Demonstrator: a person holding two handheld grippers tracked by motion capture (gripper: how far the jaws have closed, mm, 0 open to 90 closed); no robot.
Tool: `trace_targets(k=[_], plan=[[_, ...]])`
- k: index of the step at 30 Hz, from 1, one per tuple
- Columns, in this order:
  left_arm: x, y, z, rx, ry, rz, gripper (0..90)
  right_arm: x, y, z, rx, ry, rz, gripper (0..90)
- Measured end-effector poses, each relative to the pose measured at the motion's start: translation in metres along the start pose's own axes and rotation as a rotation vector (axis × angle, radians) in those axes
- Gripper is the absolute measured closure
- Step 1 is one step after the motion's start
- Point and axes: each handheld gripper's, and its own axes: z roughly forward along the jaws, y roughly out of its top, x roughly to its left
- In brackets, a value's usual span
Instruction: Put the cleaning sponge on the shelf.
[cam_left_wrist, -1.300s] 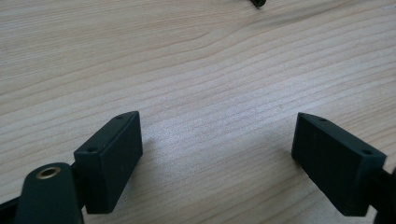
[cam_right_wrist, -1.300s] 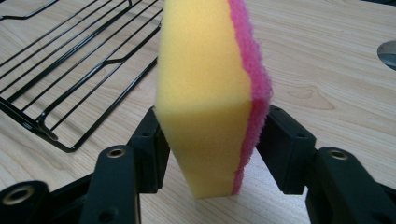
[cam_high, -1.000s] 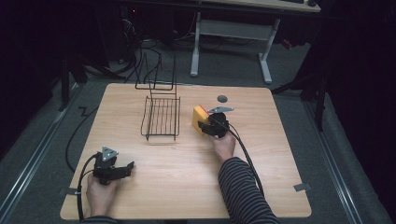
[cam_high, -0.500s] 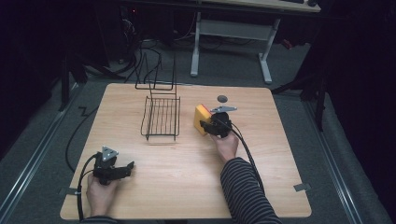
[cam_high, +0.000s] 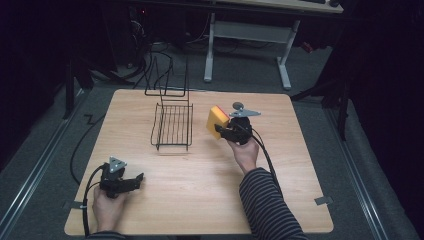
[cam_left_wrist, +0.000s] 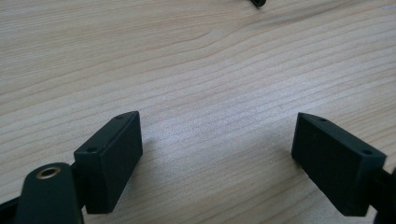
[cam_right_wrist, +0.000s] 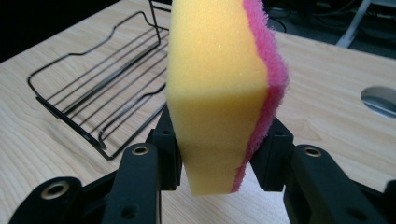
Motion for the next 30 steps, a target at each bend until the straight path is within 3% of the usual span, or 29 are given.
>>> trace_targets(k=[8,18,30], plan=[[0.000,0.000,0.000,0.000,0.000,0.000,17.0,0.010,0.018,-0.013,-0.039,0.030,-0.035,60.3],[0.000,0.000,0.000,0.000,0.001,0.000,16.9,0.016,0.029,-0.020,-0.048,0.044,-0.061,60.3],[0.000,0.000,0.000,0.000,0.001,0.001,17.0,0.026,0.040,-0.011,-0.046,0.066,-0.082,60.2]])
